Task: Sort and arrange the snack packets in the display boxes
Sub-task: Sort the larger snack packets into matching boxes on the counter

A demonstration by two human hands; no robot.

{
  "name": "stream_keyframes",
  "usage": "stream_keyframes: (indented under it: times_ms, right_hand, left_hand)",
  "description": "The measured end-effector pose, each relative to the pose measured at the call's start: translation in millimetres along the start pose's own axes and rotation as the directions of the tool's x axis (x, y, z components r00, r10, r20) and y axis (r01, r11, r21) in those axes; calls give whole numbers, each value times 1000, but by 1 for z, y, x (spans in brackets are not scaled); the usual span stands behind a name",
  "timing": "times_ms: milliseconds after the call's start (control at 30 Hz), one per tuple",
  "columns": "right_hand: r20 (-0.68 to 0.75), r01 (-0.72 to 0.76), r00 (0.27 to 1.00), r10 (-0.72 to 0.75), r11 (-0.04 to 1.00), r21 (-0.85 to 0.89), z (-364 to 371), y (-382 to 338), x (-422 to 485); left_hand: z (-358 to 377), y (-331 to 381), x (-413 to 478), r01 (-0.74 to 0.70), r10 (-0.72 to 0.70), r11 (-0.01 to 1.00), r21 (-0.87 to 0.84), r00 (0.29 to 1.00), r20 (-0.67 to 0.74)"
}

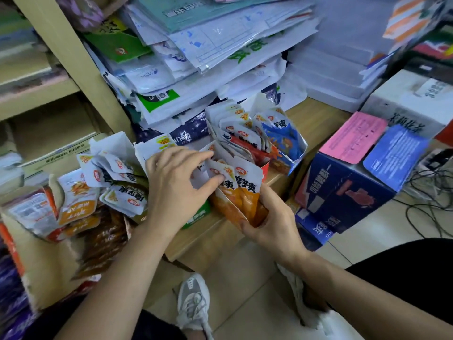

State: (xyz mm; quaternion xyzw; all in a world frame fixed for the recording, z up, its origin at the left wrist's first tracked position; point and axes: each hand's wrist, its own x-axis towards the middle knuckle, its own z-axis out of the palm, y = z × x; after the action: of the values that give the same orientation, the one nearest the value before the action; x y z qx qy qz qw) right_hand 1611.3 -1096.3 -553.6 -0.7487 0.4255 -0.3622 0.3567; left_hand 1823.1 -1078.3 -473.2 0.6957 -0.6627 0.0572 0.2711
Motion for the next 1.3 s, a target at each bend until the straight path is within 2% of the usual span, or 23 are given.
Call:
stream_keyframes:
  times_ms: [167, 300, 367, 467, 533, 633, 667, 733, 800, 867, 933, 1067, 1167, 1300]
  right_hand:
    - [-107, 52, 994, -37, 989, 135, 5, 11, -15]
    - [-99, 105, 991, -85, 971, 215, 2, 14, -20]
    - [-106, 131, 988, -115, 978, 164, 2, 20, -21]
    - [-83, 264, 960, -268, 963, -54, 0, 25, -21]
    - [-43, 324, 941, -337, 929, -179, -2, 23, -18]
    - [-39, 278, 955, -295, 931, -237, -1, 21, -17]
    - [-61, 251, 960, -273, 937, -243, 0, 21, -18]
    - [-86, 197, 971, -221, 953, -229, 2, 22, -21]
    - [-94, 143, 982, -164, 971, -190, 3, 22, -23]
    - [-116, 92, 987, -112, 982, -167, 5, 22, -23]
    - [-138, 63, 987, -81, 989, -131, 6, 23, -24]
    - [-176, 40, 984, -39, 999, -2, 6, 25, -27]
    - [-164, 78, 984, -68, 995, 56, 7, 25, -26]
    - [-141, 107, 986, -88, 985, 136, 3, 23, -23]
  left_hand:
    - [-7, 18, -6, -41, -5, 953, 299, 989, 150]
    - [1, 33, -8, -65, -48, 913, 404, 964, 263]
    - [4, 32, -5, -42, -58, 921, 388, 969, 242]
    - [9, 33, -2, -23, -59, 932, 361, 975, 213]
    - [16, 32, -1, -72, 12, 962, 265, 975, 222]
    - [17, 17, 3, -100, 102, 995, -16, 980, 173]
    - [14, 11, 6, -98, 102, 995, -33, 984, 145]
    - [4, 6, 10, -107, 93, 988, 112, 987, 128]
    - [-2, 15, 11, -134, 71, 949, 286, 972, 222]
    - [0, 26, 11, -169, 35, 910, 379, 941, 335]
    - [3, 30, 12, -171, -2, 893, 417, 924, 383]
    - [11, 27, 14, -79, -38, 939, 334, 943, 330]
    - [15, 26, 14, -7, -35, 988, 157, 964, 262]
    - [2, 23, 0, -137, 164, 982, -130, 961, 223]
